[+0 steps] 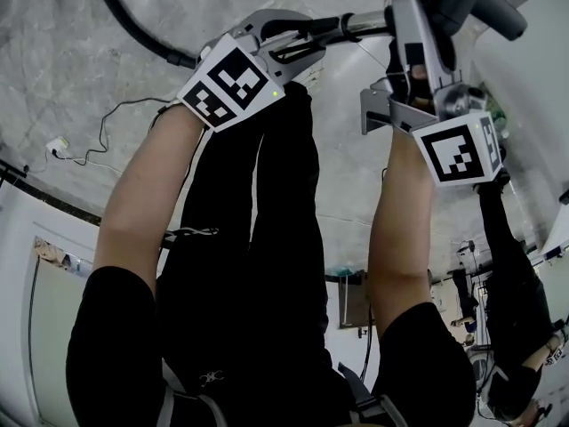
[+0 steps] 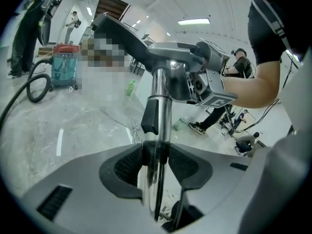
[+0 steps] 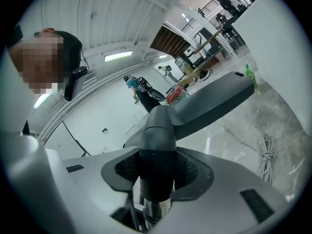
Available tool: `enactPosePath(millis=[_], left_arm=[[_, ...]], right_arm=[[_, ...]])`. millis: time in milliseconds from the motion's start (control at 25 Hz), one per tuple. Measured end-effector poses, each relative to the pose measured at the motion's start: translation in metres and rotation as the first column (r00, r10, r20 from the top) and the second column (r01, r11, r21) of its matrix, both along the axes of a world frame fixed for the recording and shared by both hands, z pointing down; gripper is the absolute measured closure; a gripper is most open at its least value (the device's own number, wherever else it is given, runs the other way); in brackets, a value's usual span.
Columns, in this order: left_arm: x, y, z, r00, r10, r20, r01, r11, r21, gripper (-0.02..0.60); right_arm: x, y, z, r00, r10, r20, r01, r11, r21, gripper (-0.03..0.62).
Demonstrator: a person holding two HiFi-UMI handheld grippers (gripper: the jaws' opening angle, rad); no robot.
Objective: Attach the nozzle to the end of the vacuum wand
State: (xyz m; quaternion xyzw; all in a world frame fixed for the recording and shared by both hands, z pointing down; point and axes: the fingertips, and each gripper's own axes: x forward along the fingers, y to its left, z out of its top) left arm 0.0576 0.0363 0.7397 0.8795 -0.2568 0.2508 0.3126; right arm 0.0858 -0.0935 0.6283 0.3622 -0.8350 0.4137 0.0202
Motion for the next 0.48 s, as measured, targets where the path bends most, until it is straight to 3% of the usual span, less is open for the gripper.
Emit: enactPosePath(millis=[160, 320, 480], left_arm=[[0.005, 0.003, 0.011, 0.997, 0.036, 0.064, -0.04, 0.998, 0.055, 0.414], [0.009, 0.002, 0.024, 0.991, 0.039, 0.127, -0.05, 0.996, 0.079, 0.414], [0.013, 0.0, 0.028, 0.986, 0.019, 0.164, -0.036, 0.994, 0.103, 0.411]], right_arm=[[0.006, 0.0, 0.013, 0.992, 0.074, -0.099, -0.082, 0.993, -0.08, 0.413], [0.014, -0.001, 0.035, 0.956, 0.172, -0.237, -0.222, 0.954, -0.204, 0.413], [0.018, 0.002, 0.039, 0.939, 0.221, -0.262, -0.289, 0.921, -0.262, 0.413]])
